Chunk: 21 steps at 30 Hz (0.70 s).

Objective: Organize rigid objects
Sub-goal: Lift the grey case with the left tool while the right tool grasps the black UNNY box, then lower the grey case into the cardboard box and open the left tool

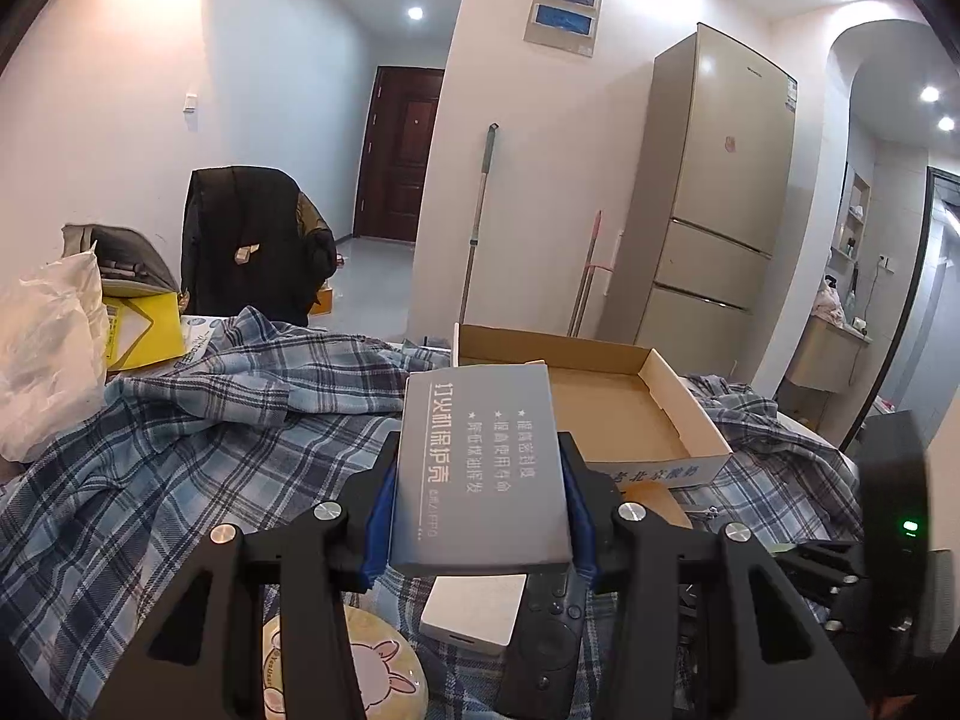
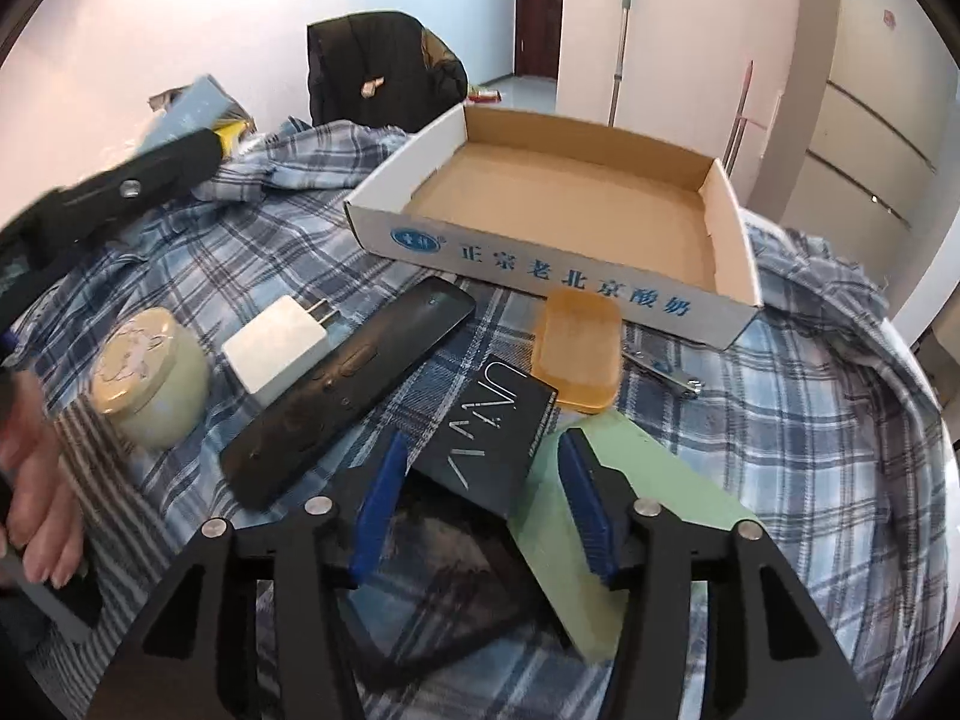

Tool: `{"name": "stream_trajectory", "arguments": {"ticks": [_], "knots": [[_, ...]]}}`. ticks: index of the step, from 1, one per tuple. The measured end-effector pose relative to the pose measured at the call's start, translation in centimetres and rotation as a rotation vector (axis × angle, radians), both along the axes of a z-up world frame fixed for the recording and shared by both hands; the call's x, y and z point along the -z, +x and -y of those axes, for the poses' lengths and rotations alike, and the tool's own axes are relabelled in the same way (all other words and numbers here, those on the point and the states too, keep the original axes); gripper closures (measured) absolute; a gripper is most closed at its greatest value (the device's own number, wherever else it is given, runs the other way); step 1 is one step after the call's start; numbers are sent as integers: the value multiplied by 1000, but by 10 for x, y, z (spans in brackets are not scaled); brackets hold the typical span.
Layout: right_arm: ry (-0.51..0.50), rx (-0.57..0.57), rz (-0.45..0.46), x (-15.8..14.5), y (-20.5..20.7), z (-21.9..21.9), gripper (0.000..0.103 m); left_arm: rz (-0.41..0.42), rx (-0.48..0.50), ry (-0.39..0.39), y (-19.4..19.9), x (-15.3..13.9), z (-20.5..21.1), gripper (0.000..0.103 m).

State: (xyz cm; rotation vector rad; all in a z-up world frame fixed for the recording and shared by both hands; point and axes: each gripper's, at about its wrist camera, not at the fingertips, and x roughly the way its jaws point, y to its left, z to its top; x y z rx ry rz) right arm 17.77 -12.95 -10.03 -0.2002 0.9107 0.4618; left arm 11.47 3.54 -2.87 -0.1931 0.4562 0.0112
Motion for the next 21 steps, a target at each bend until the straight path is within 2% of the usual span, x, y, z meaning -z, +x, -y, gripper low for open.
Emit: {"name": "stream_trajectory", "arguments": {"ticks": [5, 7, 8, 16, 21], "knots": [[25, 96, -25, 7, 14, -1, 52, -3, 9, 0, 1, 1, 0, 54], [30, 113, -15, 8, 13, 0, 60, -3, 12, 0, 2, 1, 0, 54], [31, 115, -14, 8, 13, 1, 68, -4, 12, 0, 2, 1, 0, 54], [78, 100, -8, 7, 8, 9, 69, -1, 8, -1, 2, 3, 0, 54], [86, 88, 46, -6, -2, 13, 69, 0, 8, 1, 1, 3, 0, 54]]}}
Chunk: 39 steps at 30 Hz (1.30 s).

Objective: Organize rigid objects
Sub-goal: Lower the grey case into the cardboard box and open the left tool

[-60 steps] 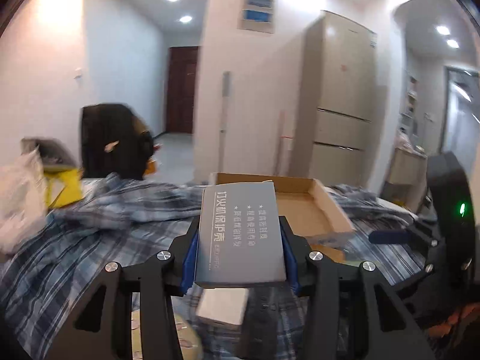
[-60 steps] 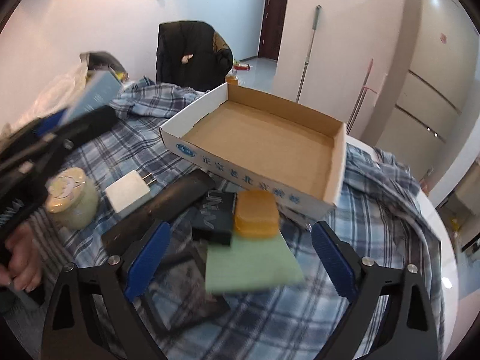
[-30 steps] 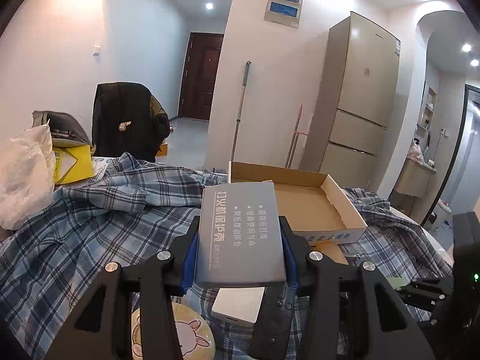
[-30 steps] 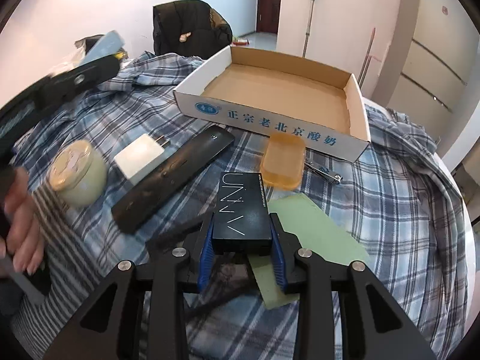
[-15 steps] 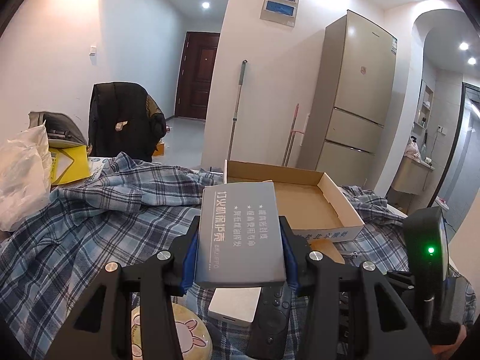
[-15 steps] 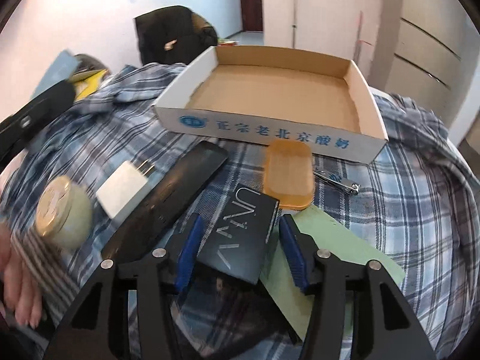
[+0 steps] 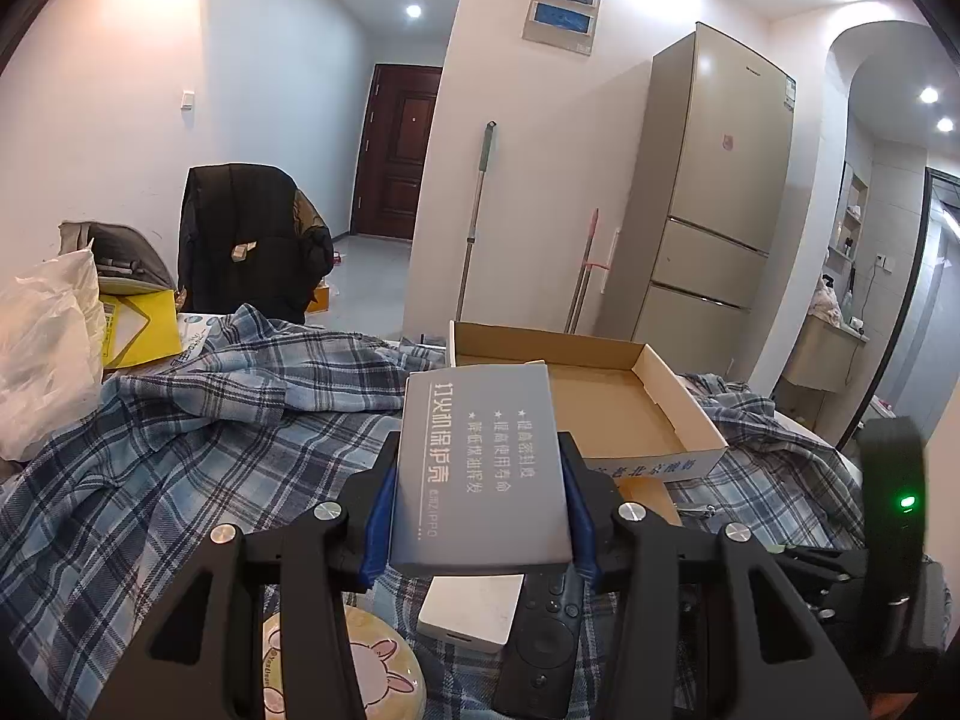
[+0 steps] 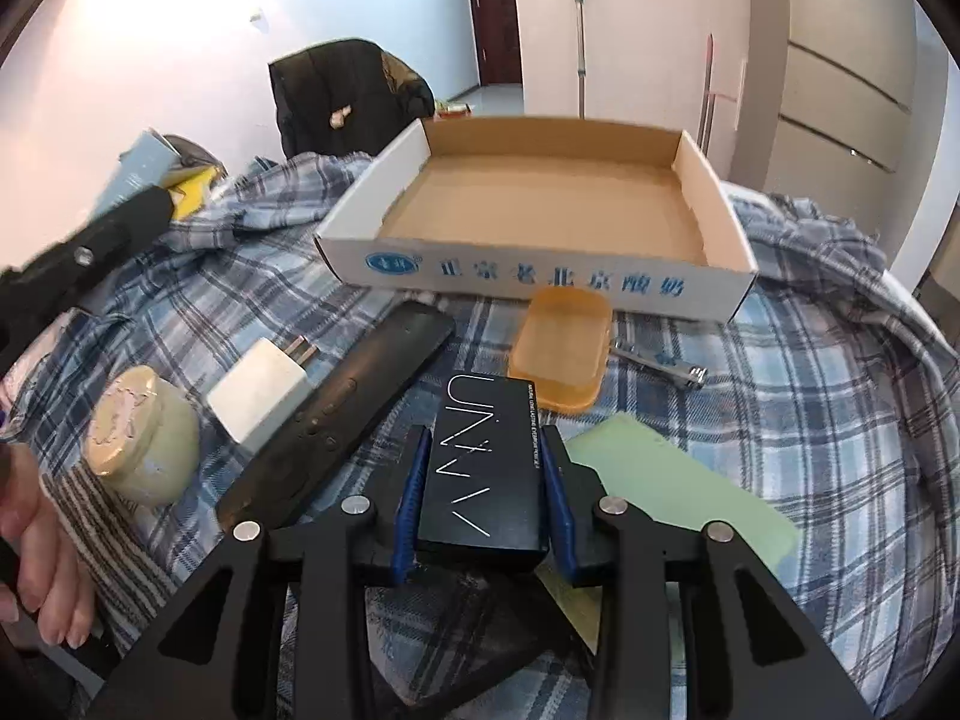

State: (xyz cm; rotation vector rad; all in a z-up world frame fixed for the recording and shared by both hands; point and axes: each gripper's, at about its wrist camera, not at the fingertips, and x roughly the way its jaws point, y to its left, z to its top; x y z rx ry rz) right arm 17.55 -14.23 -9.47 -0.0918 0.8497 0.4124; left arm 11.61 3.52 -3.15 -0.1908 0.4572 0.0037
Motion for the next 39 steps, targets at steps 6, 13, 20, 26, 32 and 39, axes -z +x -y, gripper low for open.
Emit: {"name": "stream_trajectory", "arguments": {"ticks": [6, 13, 20, 26, 32, 39], "knots": [[7, 2, 53, -22, -8, 10, 69, -3, 19, -3, -4, -8, -3, 54], [35, 42, 164, -85, -4, 36, 69, 56, 68, 66, -8, -54, 9, 54], [62, 81, 263, -144, 48, 38, 69, 23, 124, 127, 55, -100, 24, 54], [54, 96, 234, -139, 124, 19, 69, -103, 128, 198, 152, -83, 38, 54], [62, 137, 157, -104, 187, 12, 69, -306, 92, 151, 244, -20, 33, 54], [73, 140, 102, -68, 208, 15, 69, -437, 83, 164, 270, 34, 39, 54]]}}
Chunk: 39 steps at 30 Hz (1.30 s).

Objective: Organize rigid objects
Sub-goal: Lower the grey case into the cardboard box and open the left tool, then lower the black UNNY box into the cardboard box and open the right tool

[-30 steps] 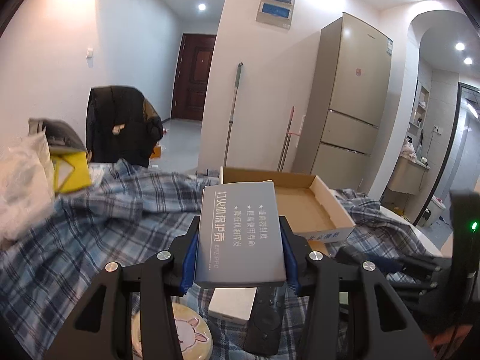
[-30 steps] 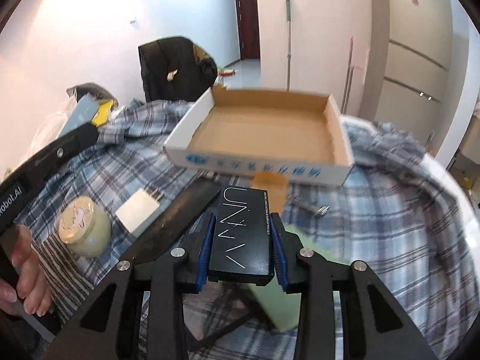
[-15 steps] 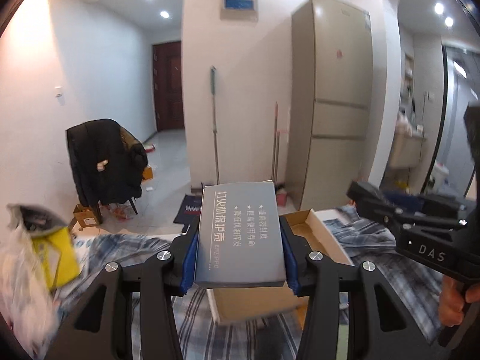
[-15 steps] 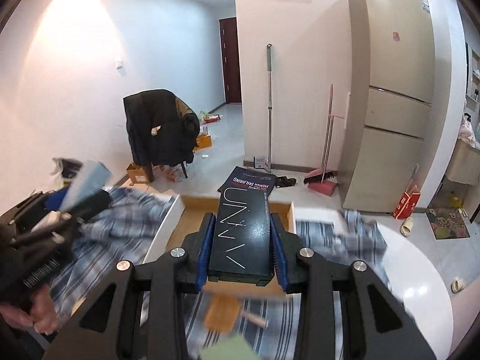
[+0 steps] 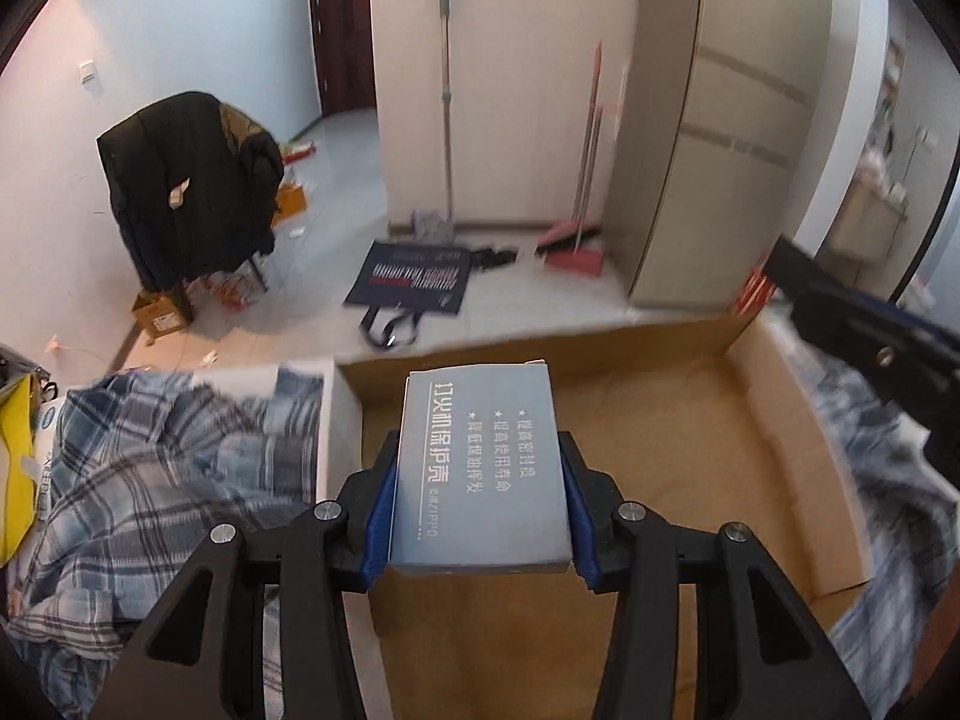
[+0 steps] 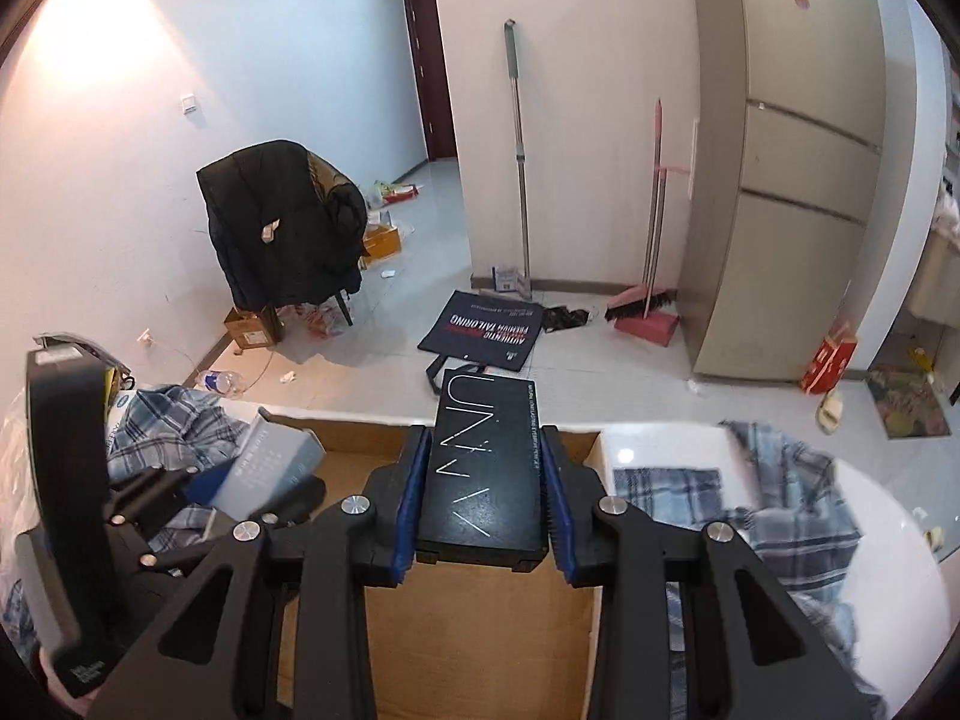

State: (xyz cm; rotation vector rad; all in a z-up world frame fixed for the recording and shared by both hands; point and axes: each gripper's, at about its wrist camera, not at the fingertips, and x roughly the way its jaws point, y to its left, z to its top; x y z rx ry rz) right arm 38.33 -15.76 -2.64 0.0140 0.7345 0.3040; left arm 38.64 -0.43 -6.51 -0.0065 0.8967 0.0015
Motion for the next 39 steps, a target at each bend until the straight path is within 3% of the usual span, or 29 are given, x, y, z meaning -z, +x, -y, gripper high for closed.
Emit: {"name": "stream_trajectory", "arguments": {"ticks": [4, 7, 12, 15, 18, 22, 24, 26, 32, 36, 39], "knots": [[-14, 7, -47, 19, 6, 4, 69, -29, -40, -32, 0, 3, -4, 54], [-25, 6, -54, 24, 8, 6, 69, -44, -53, -13, 4, 7, -2, 54], [-17, 11, -67, 27, 10, 10, 69, -130, -55, -61, 16, 24, -4, 54], [-13, 12, -68, 27, 11, 11, 69, -98, -82, -76, 13, 19, -8, 53], [-9, 6, -68, 26, 11, 11, 69, -72, -91, -105, 7, 10, -13, 35], [1, -10, -53, 25, 10, 11, 69, 91, -78, -36, -13, -17, -5, 18], [-3, -13, -56, 27, 11, 10, 69, 224, -76, 15, -30, -33, 1, 16], [-1, -16, -70, 32, 13, 10, 69, 303, -69, 25, -42, -45, 2, 16], [-46, -8, -94, 44, 22, 5, 69, 382, -92, -49, -52, -61, -15, 15], [-128, -19, -114, 53, 26, -9, 69, 363, -117, -77, -51, -62, -23, 15], [-134, -20, -140, 62, 31, -10, 69, 316, -135, -91, -43, -52, -26, 15]]}}
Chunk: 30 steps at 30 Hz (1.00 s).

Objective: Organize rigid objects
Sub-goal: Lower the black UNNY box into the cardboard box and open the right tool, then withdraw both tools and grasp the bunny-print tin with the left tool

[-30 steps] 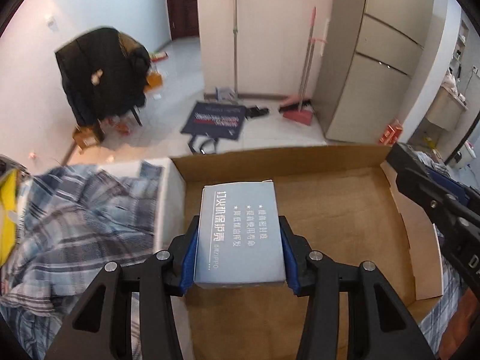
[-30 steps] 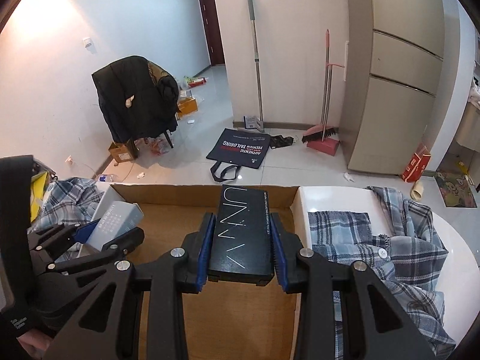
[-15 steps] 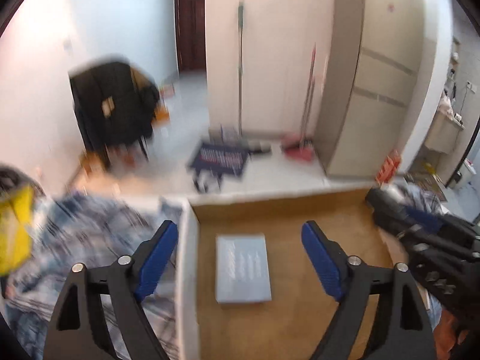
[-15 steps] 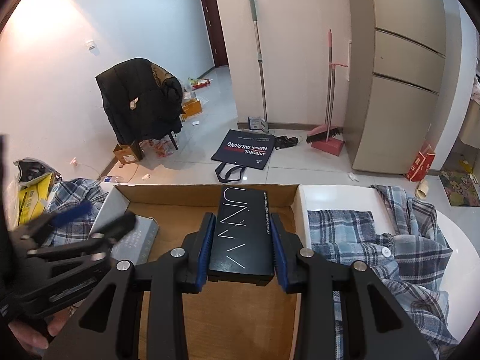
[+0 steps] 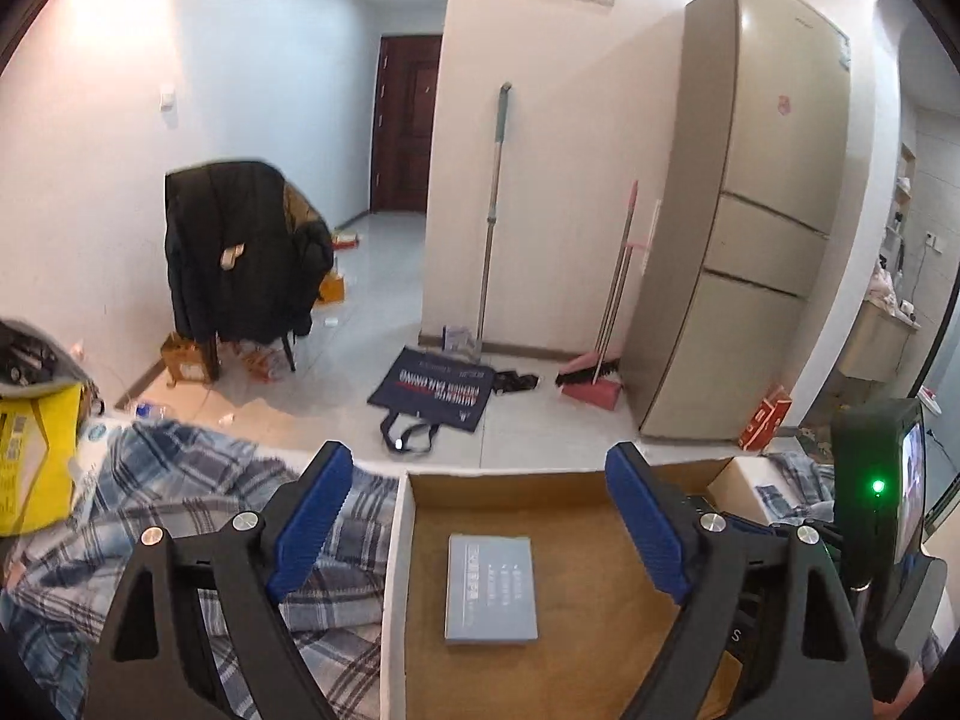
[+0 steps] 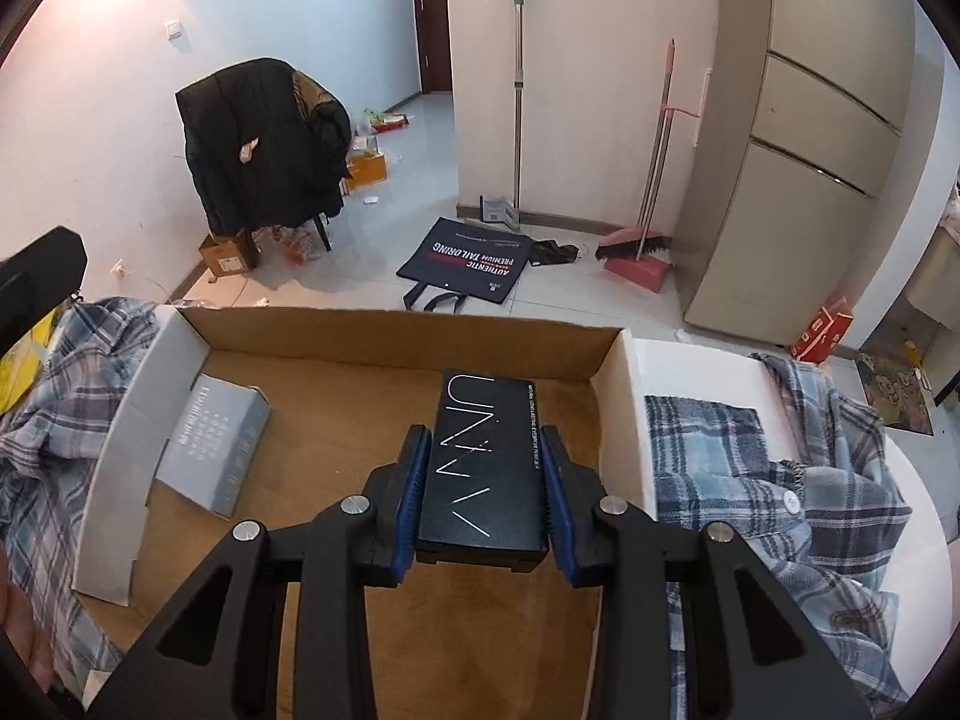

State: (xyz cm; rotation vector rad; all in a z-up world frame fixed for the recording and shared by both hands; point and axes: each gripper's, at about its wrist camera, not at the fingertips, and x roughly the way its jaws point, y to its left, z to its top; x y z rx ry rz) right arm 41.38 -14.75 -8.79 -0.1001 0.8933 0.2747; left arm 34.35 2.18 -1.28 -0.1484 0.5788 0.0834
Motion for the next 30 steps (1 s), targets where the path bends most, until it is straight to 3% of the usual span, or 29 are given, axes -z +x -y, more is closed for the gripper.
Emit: {"name": "stream_trajectory", "arguments": {"ticks": [7, 13, 14, 15, 17, 22, 27, 30], "knots": [[-44, -3, -19, 9, 1, -6, 69, -74, -1, -52, 9, 11, -7, 15], [-48, -11, -26, 9, 0, -7, 69, -71, 16, 6, 5, 8, 4, 15], [-31, -7, -27, 7, -1, -5, 68, -68, 21, 15, 5, 6, 6, 15], [-17, -2, -27, 4, -2, -3, 57, -60, 25, 23, 2, 2, 8, 15], [24, 10, -4, -10, -7, 4, 36, -11, 23, 38, -7, -15, 8, 15], [121, 10, 124, -72, -51, 19, 33, 177, 42, 52, -53, -69, 11, 15], [134, -6, 313, -133, -130, 34, 7, 327, 59, 79, -127, -103, 11, 15], [154, -18, 395, -155, -174, 44, 1, 400, 92, 127, -181, -116, 14, 15]]}}
